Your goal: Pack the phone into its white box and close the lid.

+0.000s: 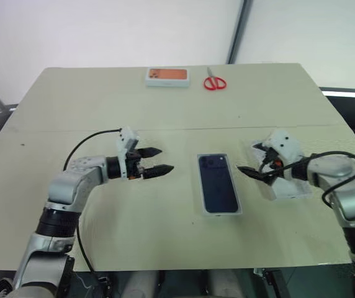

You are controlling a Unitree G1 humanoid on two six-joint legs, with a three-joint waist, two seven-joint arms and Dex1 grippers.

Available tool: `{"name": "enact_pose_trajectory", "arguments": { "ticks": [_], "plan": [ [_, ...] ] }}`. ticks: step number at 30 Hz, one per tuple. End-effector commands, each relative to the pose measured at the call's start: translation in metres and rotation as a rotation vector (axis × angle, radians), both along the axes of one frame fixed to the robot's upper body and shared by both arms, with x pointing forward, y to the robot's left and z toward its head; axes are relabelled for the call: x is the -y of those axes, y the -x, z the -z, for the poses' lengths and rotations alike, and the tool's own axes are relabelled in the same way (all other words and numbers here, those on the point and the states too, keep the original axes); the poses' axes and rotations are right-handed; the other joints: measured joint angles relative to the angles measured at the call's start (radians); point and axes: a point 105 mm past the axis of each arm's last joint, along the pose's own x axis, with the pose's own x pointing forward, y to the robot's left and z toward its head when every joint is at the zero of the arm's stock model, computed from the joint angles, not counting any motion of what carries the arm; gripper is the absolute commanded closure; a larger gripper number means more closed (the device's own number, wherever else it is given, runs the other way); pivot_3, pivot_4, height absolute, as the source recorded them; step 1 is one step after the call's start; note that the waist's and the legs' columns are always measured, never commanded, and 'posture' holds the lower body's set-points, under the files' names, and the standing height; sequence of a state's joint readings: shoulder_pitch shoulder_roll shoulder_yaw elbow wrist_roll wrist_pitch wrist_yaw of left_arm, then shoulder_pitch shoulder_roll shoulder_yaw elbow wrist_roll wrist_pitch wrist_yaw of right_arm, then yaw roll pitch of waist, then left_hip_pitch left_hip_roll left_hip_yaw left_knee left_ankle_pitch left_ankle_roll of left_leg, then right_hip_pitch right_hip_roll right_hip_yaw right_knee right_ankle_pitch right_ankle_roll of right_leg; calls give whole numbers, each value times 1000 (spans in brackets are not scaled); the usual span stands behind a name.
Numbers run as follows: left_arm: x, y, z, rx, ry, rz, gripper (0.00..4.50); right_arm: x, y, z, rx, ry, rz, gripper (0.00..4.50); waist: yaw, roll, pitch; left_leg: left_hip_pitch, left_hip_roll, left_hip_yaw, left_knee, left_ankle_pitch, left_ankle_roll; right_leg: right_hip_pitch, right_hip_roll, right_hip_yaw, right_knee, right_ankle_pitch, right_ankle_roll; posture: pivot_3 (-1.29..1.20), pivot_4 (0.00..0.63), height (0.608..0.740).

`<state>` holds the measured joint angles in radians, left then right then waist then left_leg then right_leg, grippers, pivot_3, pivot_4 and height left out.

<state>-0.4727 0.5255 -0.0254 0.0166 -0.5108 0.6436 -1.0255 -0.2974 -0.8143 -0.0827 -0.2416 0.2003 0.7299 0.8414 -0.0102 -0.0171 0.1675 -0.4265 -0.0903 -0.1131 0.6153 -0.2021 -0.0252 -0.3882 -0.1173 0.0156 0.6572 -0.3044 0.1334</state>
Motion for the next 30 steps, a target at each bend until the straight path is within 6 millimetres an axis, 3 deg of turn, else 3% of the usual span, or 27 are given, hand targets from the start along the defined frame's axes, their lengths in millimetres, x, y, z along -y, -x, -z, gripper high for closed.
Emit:
{"name": "enact_pose_trajectory", "arguments": {
  "ticks": [1,3,8,13,19,30],
  "plan": [
    [-11,6,-12,139,-30,65,10,12,11,-10,-28,-31,117,0,0,0,0,0,0,0,0,0,0,0,0,0,0,0,0,0,150,740],
    [-18,9,-12,165,-31,86,10,20,17,-5,-67,-28,195,0,0,0,0,0,0,0,-1,0,0,-1,-1,0,0,0,0,0,150,740],
    [-30,10,-12,301,-49,92,10,16,31,2,-125,-38,286,0,0,0,0,0,0,0,-1,0,0,0,-1,0,0,0,0,0,150,740],
    [-28,23,-3,299,-27,155,10,11,48,8,-206,-53,345,0,0,0,0,-1,0,0,-2,0,0,-2,-1,1,-1,0,0,0,150,740],
    [-18,36,-2,276,39,194,10,12,42,9,-202,-63,405,0,0,0,0,-1,0,0,0,0,1,0,-1,0,0,0,0,0,150,740],
    [-20,49,-3,189,65,267,10,3,38,14,-228,-89,435,0,0,0,0,-1,0,0,-1,0,1,-1,-1,0,0,0,0,0,150,740]
  ]
}}
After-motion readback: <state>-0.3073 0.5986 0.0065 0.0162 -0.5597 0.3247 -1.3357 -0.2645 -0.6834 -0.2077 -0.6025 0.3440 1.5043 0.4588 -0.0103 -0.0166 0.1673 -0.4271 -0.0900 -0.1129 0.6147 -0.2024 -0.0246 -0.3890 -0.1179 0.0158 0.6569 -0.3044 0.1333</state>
